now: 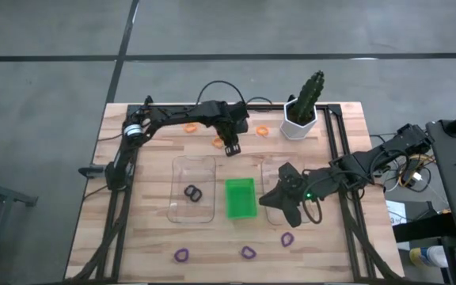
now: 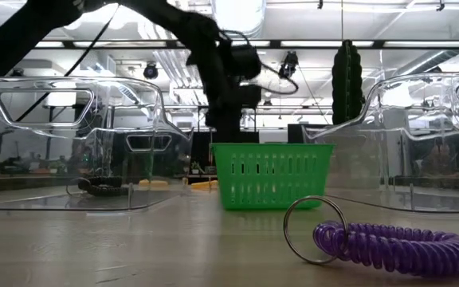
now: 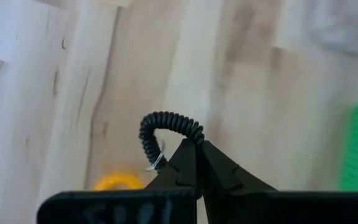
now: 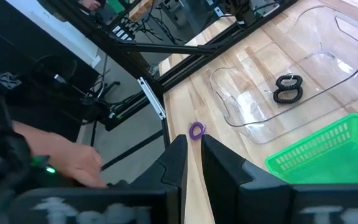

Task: Sort spring keychains
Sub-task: Put the black spring keychain into the left transparent bin

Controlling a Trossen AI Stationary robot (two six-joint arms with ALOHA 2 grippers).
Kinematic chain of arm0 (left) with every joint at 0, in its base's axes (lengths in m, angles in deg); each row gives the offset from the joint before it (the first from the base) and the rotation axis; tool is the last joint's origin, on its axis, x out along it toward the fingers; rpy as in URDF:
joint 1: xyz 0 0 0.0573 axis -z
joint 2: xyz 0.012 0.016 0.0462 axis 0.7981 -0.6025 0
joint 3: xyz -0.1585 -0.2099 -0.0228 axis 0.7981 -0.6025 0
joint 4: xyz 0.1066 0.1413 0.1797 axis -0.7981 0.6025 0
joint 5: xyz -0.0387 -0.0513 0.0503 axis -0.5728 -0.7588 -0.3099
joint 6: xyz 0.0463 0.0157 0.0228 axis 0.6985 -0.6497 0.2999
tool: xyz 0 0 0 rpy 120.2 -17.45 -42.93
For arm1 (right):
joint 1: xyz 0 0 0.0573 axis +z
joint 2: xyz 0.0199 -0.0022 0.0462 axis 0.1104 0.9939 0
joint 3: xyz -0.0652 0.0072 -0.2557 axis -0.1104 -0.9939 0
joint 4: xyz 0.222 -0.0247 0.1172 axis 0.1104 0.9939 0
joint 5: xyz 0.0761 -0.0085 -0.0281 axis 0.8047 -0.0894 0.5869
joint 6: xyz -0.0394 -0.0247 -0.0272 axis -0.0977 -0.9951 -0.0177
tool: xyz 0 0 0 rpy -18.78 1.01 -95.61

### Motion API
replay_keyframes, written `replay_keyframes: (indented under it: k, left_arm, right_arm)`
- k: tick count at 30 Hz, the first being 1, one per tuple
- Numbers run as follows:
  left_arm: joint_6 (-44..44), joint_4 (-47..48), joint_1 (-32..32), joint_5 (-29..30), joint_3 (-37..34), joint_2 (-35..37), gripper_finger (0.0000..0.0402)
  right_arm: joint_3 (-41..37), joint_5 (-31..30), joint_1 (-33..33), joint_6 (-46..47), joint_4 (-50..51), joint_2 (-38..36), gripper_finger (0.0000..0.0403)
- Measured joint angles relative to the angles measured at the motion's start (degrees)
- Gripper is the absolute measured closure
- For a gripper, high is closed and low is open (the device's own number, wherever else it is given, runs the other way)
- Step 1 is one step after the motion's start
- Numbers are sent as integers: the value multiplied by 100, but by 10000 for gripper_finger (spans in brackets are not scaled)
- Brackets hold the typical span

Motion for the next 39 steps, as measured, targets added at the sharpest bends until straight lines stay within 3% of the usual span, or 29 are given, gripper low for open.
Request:
replay_keyframes:
  k: [8,16,22,29,34,39]
  left_arm:
    - [-224,1128,340,-252,413,821,401]
    - [-963,1434,1030,-248,-91,2081,401]
    - [-1761,1340,1619,-98,-1212,3013,401]
    - [-2687,440,2116,75,-3189,3810,401]
    - [-3126,-534,2182,46,-4366,4000,401]
    - [-3249,-794,2180,51,-5049,3827,401]
  right_arm:
    - [0,-138,-16,-152,10,0,360]
    - [0,-164,-83,-192,9,0,360]
    - [0,-168,-142,-212,9,0,360]
    - [0,-168,-289,-230,2,0,360]
    - [0,-162,-396,-238,2,0,360]
    - [0,-160,-433,-238,2,0,360]
